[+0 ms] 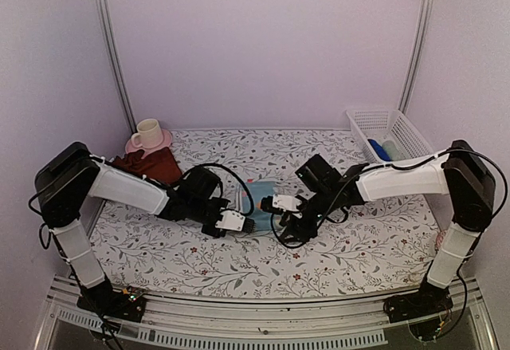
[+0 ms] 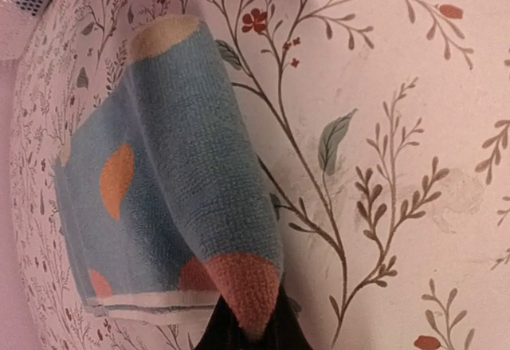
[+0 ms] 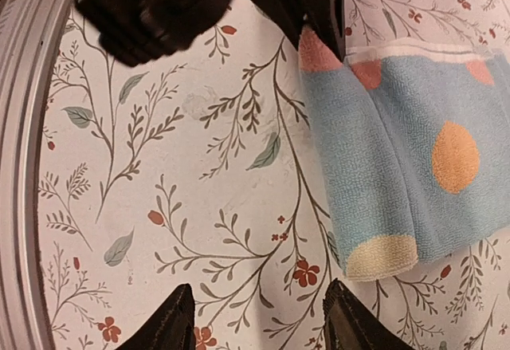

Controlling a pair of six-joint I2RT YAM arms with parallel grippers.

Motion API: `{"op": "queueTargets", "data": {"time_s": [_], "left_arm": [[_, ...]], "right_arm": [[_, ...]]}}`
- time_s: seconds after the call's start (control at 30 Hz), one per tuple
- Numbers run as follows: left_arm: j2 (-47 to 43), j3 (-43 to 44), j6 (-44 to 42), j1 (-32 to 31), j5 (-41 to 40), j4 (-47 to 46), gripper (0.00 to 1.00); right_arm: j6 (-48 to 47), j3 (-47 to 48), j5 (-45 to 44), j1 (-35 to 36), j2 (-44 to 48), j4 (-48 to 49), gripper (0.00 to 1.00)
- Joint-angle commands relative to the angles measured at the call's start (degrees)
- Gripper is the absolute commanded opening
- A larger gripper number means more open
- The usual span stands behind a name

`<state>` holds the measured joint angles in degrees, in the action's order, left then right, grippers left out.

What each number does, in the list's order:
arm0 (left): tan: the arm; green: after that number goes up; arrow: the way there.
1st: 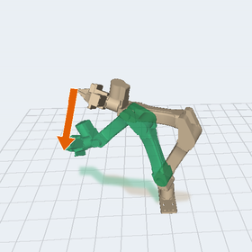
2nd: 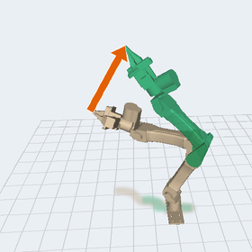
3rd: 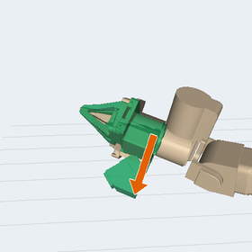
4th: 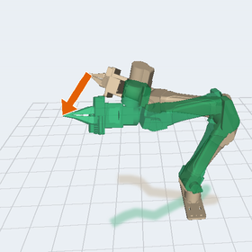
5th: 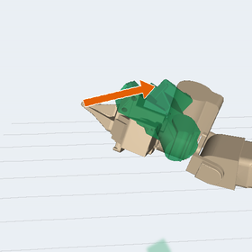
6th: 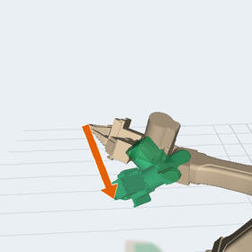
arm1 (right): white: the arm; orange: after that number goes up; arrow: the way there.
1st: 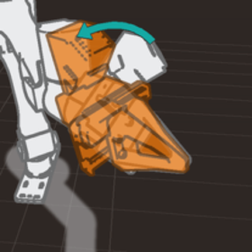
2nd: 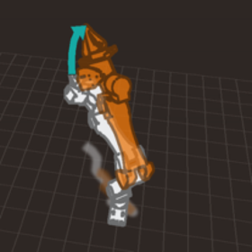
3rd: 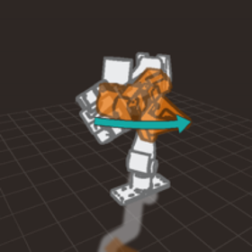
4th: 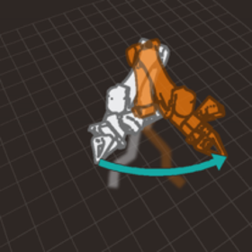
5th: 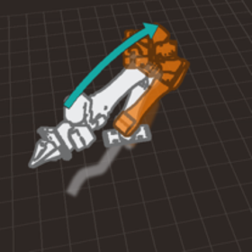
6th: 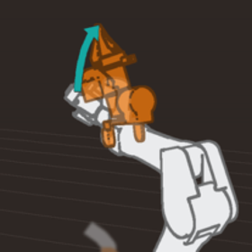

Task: Roll the towels
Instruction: Roll the towel at the center of the board.

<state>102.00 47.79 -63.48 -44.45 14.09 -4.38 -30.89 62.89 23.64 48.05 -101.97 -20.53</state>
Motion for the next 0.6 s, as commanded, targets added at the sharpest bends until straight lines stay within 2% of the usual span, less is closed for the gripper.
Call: {"op": "queueTargets", "data": {"time_s": [0.0, 0.1, 0.23, 0.43, 0.57], "left_arm": [[1.9, 4.8, 3.5, 2.3, 6.3, 13.9, 0.00], [2.8, 7.4, 4.0, 3.3, 9.1, 18.3, 0.00], [5.9, 12.1, 4.6, 4.4, 10.9, 25.0, 0.00], [9.5, 17.2, 5.6, 5.2, 12.0, 29.6, 0.00], [12.6, 19.9, 6.0, 5.6, 12.8, 33.3, 0.00]], "right_arm": [[-4.8, -9.1, -10.5, 2.1, 5.9, 18.7, 0.57], [-9.2, -14.6, -14.8, 4.0, 8.0, 26.9, 0.58], [-13.7, -16.6, -22.4, 6.6, 7.3, 33.5, 0.58], [-18.1, -15.3, -30.4, 9.1, 2.4, 38.1, 0.58], [-20.5, -14.0, -31.2, 10.0, -0.5, 39.1, 0.58]]}}
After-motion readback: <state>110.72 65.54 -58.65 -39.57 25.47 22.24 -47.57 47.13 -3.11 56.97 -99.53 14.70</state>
